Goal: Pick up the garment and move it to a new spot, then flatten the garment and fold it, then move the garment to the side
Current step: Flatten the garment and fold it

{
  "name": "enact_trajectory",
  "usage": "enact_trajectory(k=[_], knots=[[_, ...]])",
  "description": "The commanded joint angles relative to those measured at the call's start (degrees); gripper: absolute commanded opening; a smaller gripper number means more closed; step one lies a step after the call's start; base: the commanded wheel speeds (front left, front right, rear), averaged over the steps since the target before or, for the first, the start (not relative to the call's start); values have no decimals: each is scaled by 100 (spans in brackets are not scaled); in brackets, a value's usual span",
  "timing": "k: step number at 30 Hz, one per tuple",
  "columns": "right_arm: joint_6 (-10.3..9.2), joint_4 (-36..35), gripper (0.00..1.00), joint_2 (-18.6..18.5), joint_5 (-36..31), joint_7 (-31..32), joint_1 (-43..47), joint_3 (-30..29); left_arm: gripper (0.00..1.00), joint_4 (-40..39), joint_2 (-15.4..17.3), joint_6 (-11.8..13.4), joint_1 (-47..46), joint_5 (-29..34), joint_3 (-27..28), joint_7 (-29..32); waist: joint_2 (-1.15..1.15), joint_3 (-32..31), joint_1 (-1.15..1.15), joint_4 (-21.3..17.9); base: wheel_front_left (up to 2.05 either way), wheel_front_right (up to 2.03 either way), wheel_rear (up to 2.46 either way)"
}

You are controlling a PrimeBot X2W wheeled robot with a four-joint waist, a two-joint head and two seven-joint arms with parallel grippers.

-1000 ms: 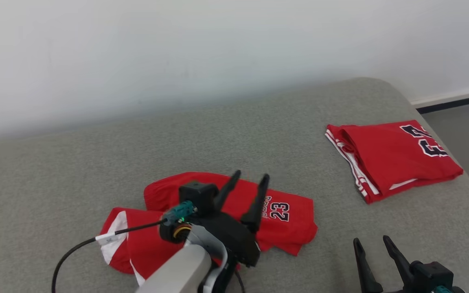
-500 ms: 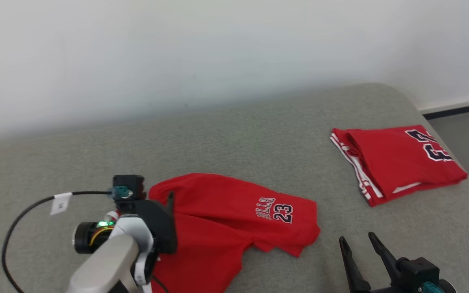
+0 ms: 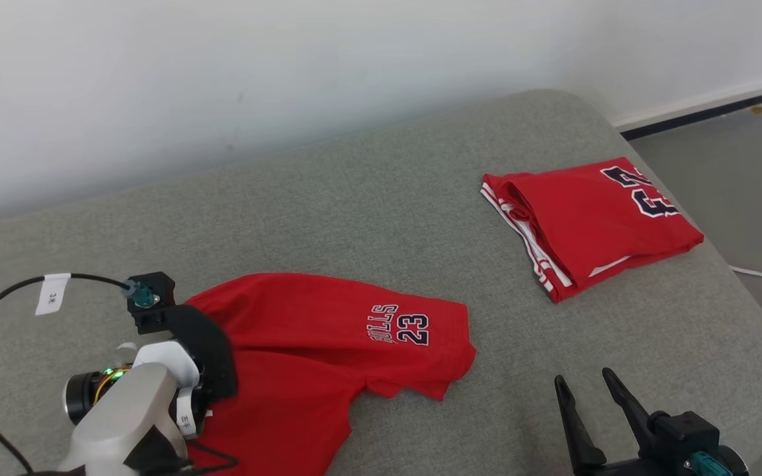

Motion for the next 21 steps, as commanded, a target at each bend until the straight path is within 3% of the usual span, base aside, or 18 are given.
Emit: enact_trajectory(k=[1, 2, 4, 7, 14, 18, 21], knots=[[-10, 1, 100, 15, 9, -28, -55, 3, 19, 48, -45, -69, -86, -24, -13, 35, 0, 60, 0, -46, 0, 0, 0], [-10, 4, 100, 22, 2, -33, -61, 11, 2, 54, -56, -135, -98, -9, -42, 23, 0, 61, 0, -36, 0, 0, 0], [-10, 9, 100, 27, 1, -41, -66, 15, 0, 35, -71, -211, -114, 11, -52, -59, 0, 61, 0, -22, 0, 0, 0], [-10, 31, 100, 44, -9, -53, -68, 19, 0, -62, -123, -413, -170, 85, -68, -486, 0, 52, 0, 34, 0, 0, 0], [-10, 66, 100, 47, -20, -42, -43, -28, 0, -702, -351, -776, -701, 553, -112, -2429, 0, -61, 0, 261, 0, 0, 0], [-10, 64, 100, 64, -32, -27, 38, -35, 0, -1441, -514, -838, -1060, 905, -17, -2719, 0, -182, 0, 416, 0, 0, 0], [-10, 47, 100, 72, -30, -29, 63, -59, 0, -2563, -602, -722, -1118, 1309, 388, -2723, 0, -243, 0, 573, 0, 0, 0]])
